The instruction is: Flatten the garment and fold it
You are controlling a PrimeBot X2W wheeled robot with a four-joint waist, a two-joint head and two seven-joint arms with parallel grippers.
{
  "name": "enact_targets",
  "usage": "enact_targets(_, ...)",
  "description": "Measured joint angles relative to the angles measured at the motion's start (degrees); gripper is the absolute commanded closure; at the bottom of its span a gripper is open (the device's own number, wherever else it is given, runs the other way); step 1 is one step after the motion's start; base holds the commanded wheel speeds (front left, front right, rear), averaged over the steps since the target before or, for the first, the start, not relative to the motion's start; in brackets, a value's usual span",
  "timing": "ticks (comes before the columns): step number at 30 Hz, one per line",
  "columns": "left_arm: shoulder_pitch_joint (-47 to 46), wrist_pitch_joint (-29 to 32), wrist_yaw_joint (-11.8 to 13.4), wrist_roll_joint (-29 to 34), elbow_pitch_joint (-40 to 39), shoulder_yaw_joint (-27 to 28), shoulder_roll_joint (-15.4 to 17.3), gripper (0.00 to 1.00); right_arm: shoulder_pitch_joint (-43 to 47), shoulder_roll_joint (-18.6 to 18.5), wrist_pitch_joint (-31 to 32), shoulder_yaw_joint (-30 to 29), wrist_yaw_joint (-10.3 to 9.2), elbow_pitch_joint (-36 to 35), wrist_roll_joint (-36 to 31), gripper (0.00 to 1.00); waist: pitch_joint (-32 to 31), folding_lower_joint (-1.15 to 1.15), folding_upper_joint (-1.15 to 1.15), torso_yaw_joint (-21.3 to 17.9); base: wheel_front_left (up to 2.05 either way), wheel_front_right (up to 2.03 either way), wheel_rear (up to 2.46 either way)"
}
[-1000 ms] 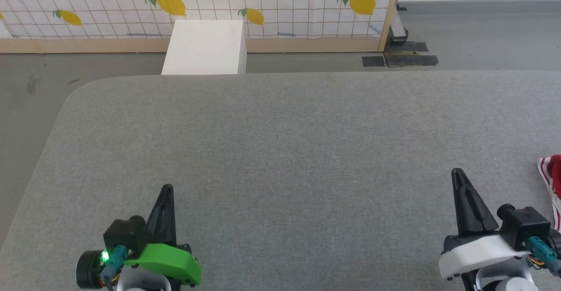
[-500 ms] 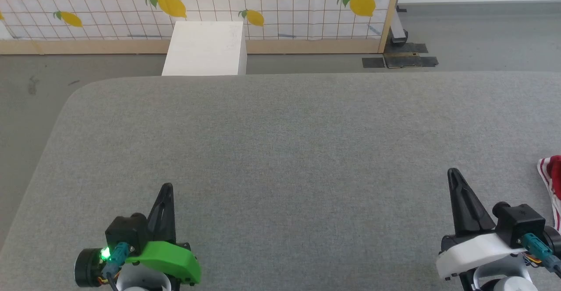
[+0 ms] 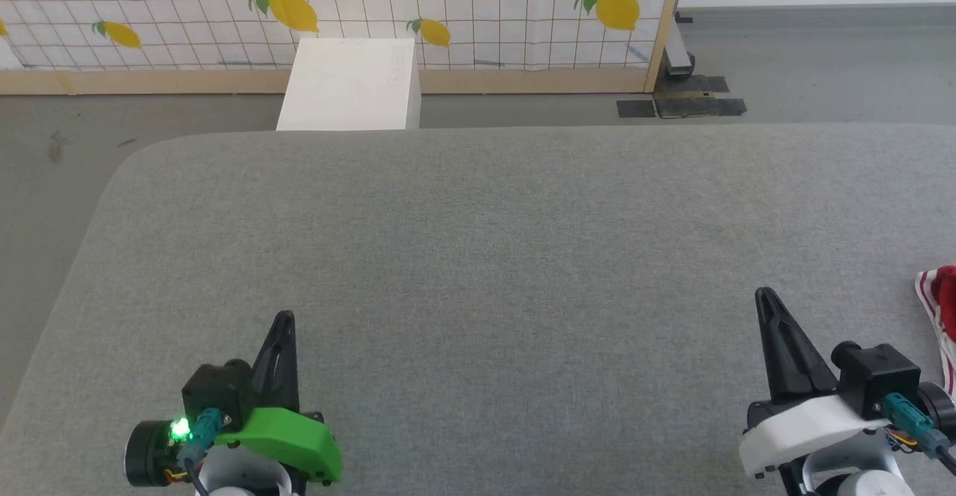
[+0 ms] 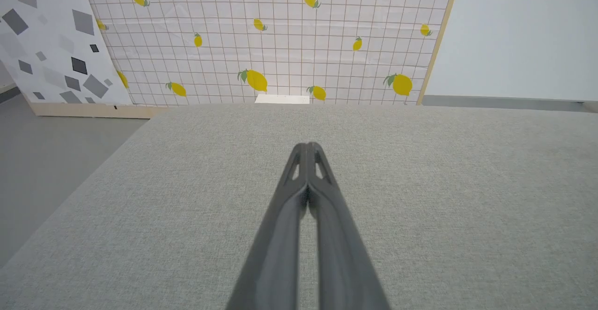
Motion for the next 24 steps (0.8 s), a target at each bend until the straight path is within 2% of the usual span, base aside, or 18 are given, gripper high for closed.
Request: enact_targets(24, 0.0, 2.8, 0.5, 1.5, -1.6, 0.2, 0.0, 1.0, 0.0, 0.0, 2.7, 0.8, 0.0, -1.0, -1.1, 1.0, -0.3, 0.0, 0.0, 0.0, 0.0, 0.0, 0.0)
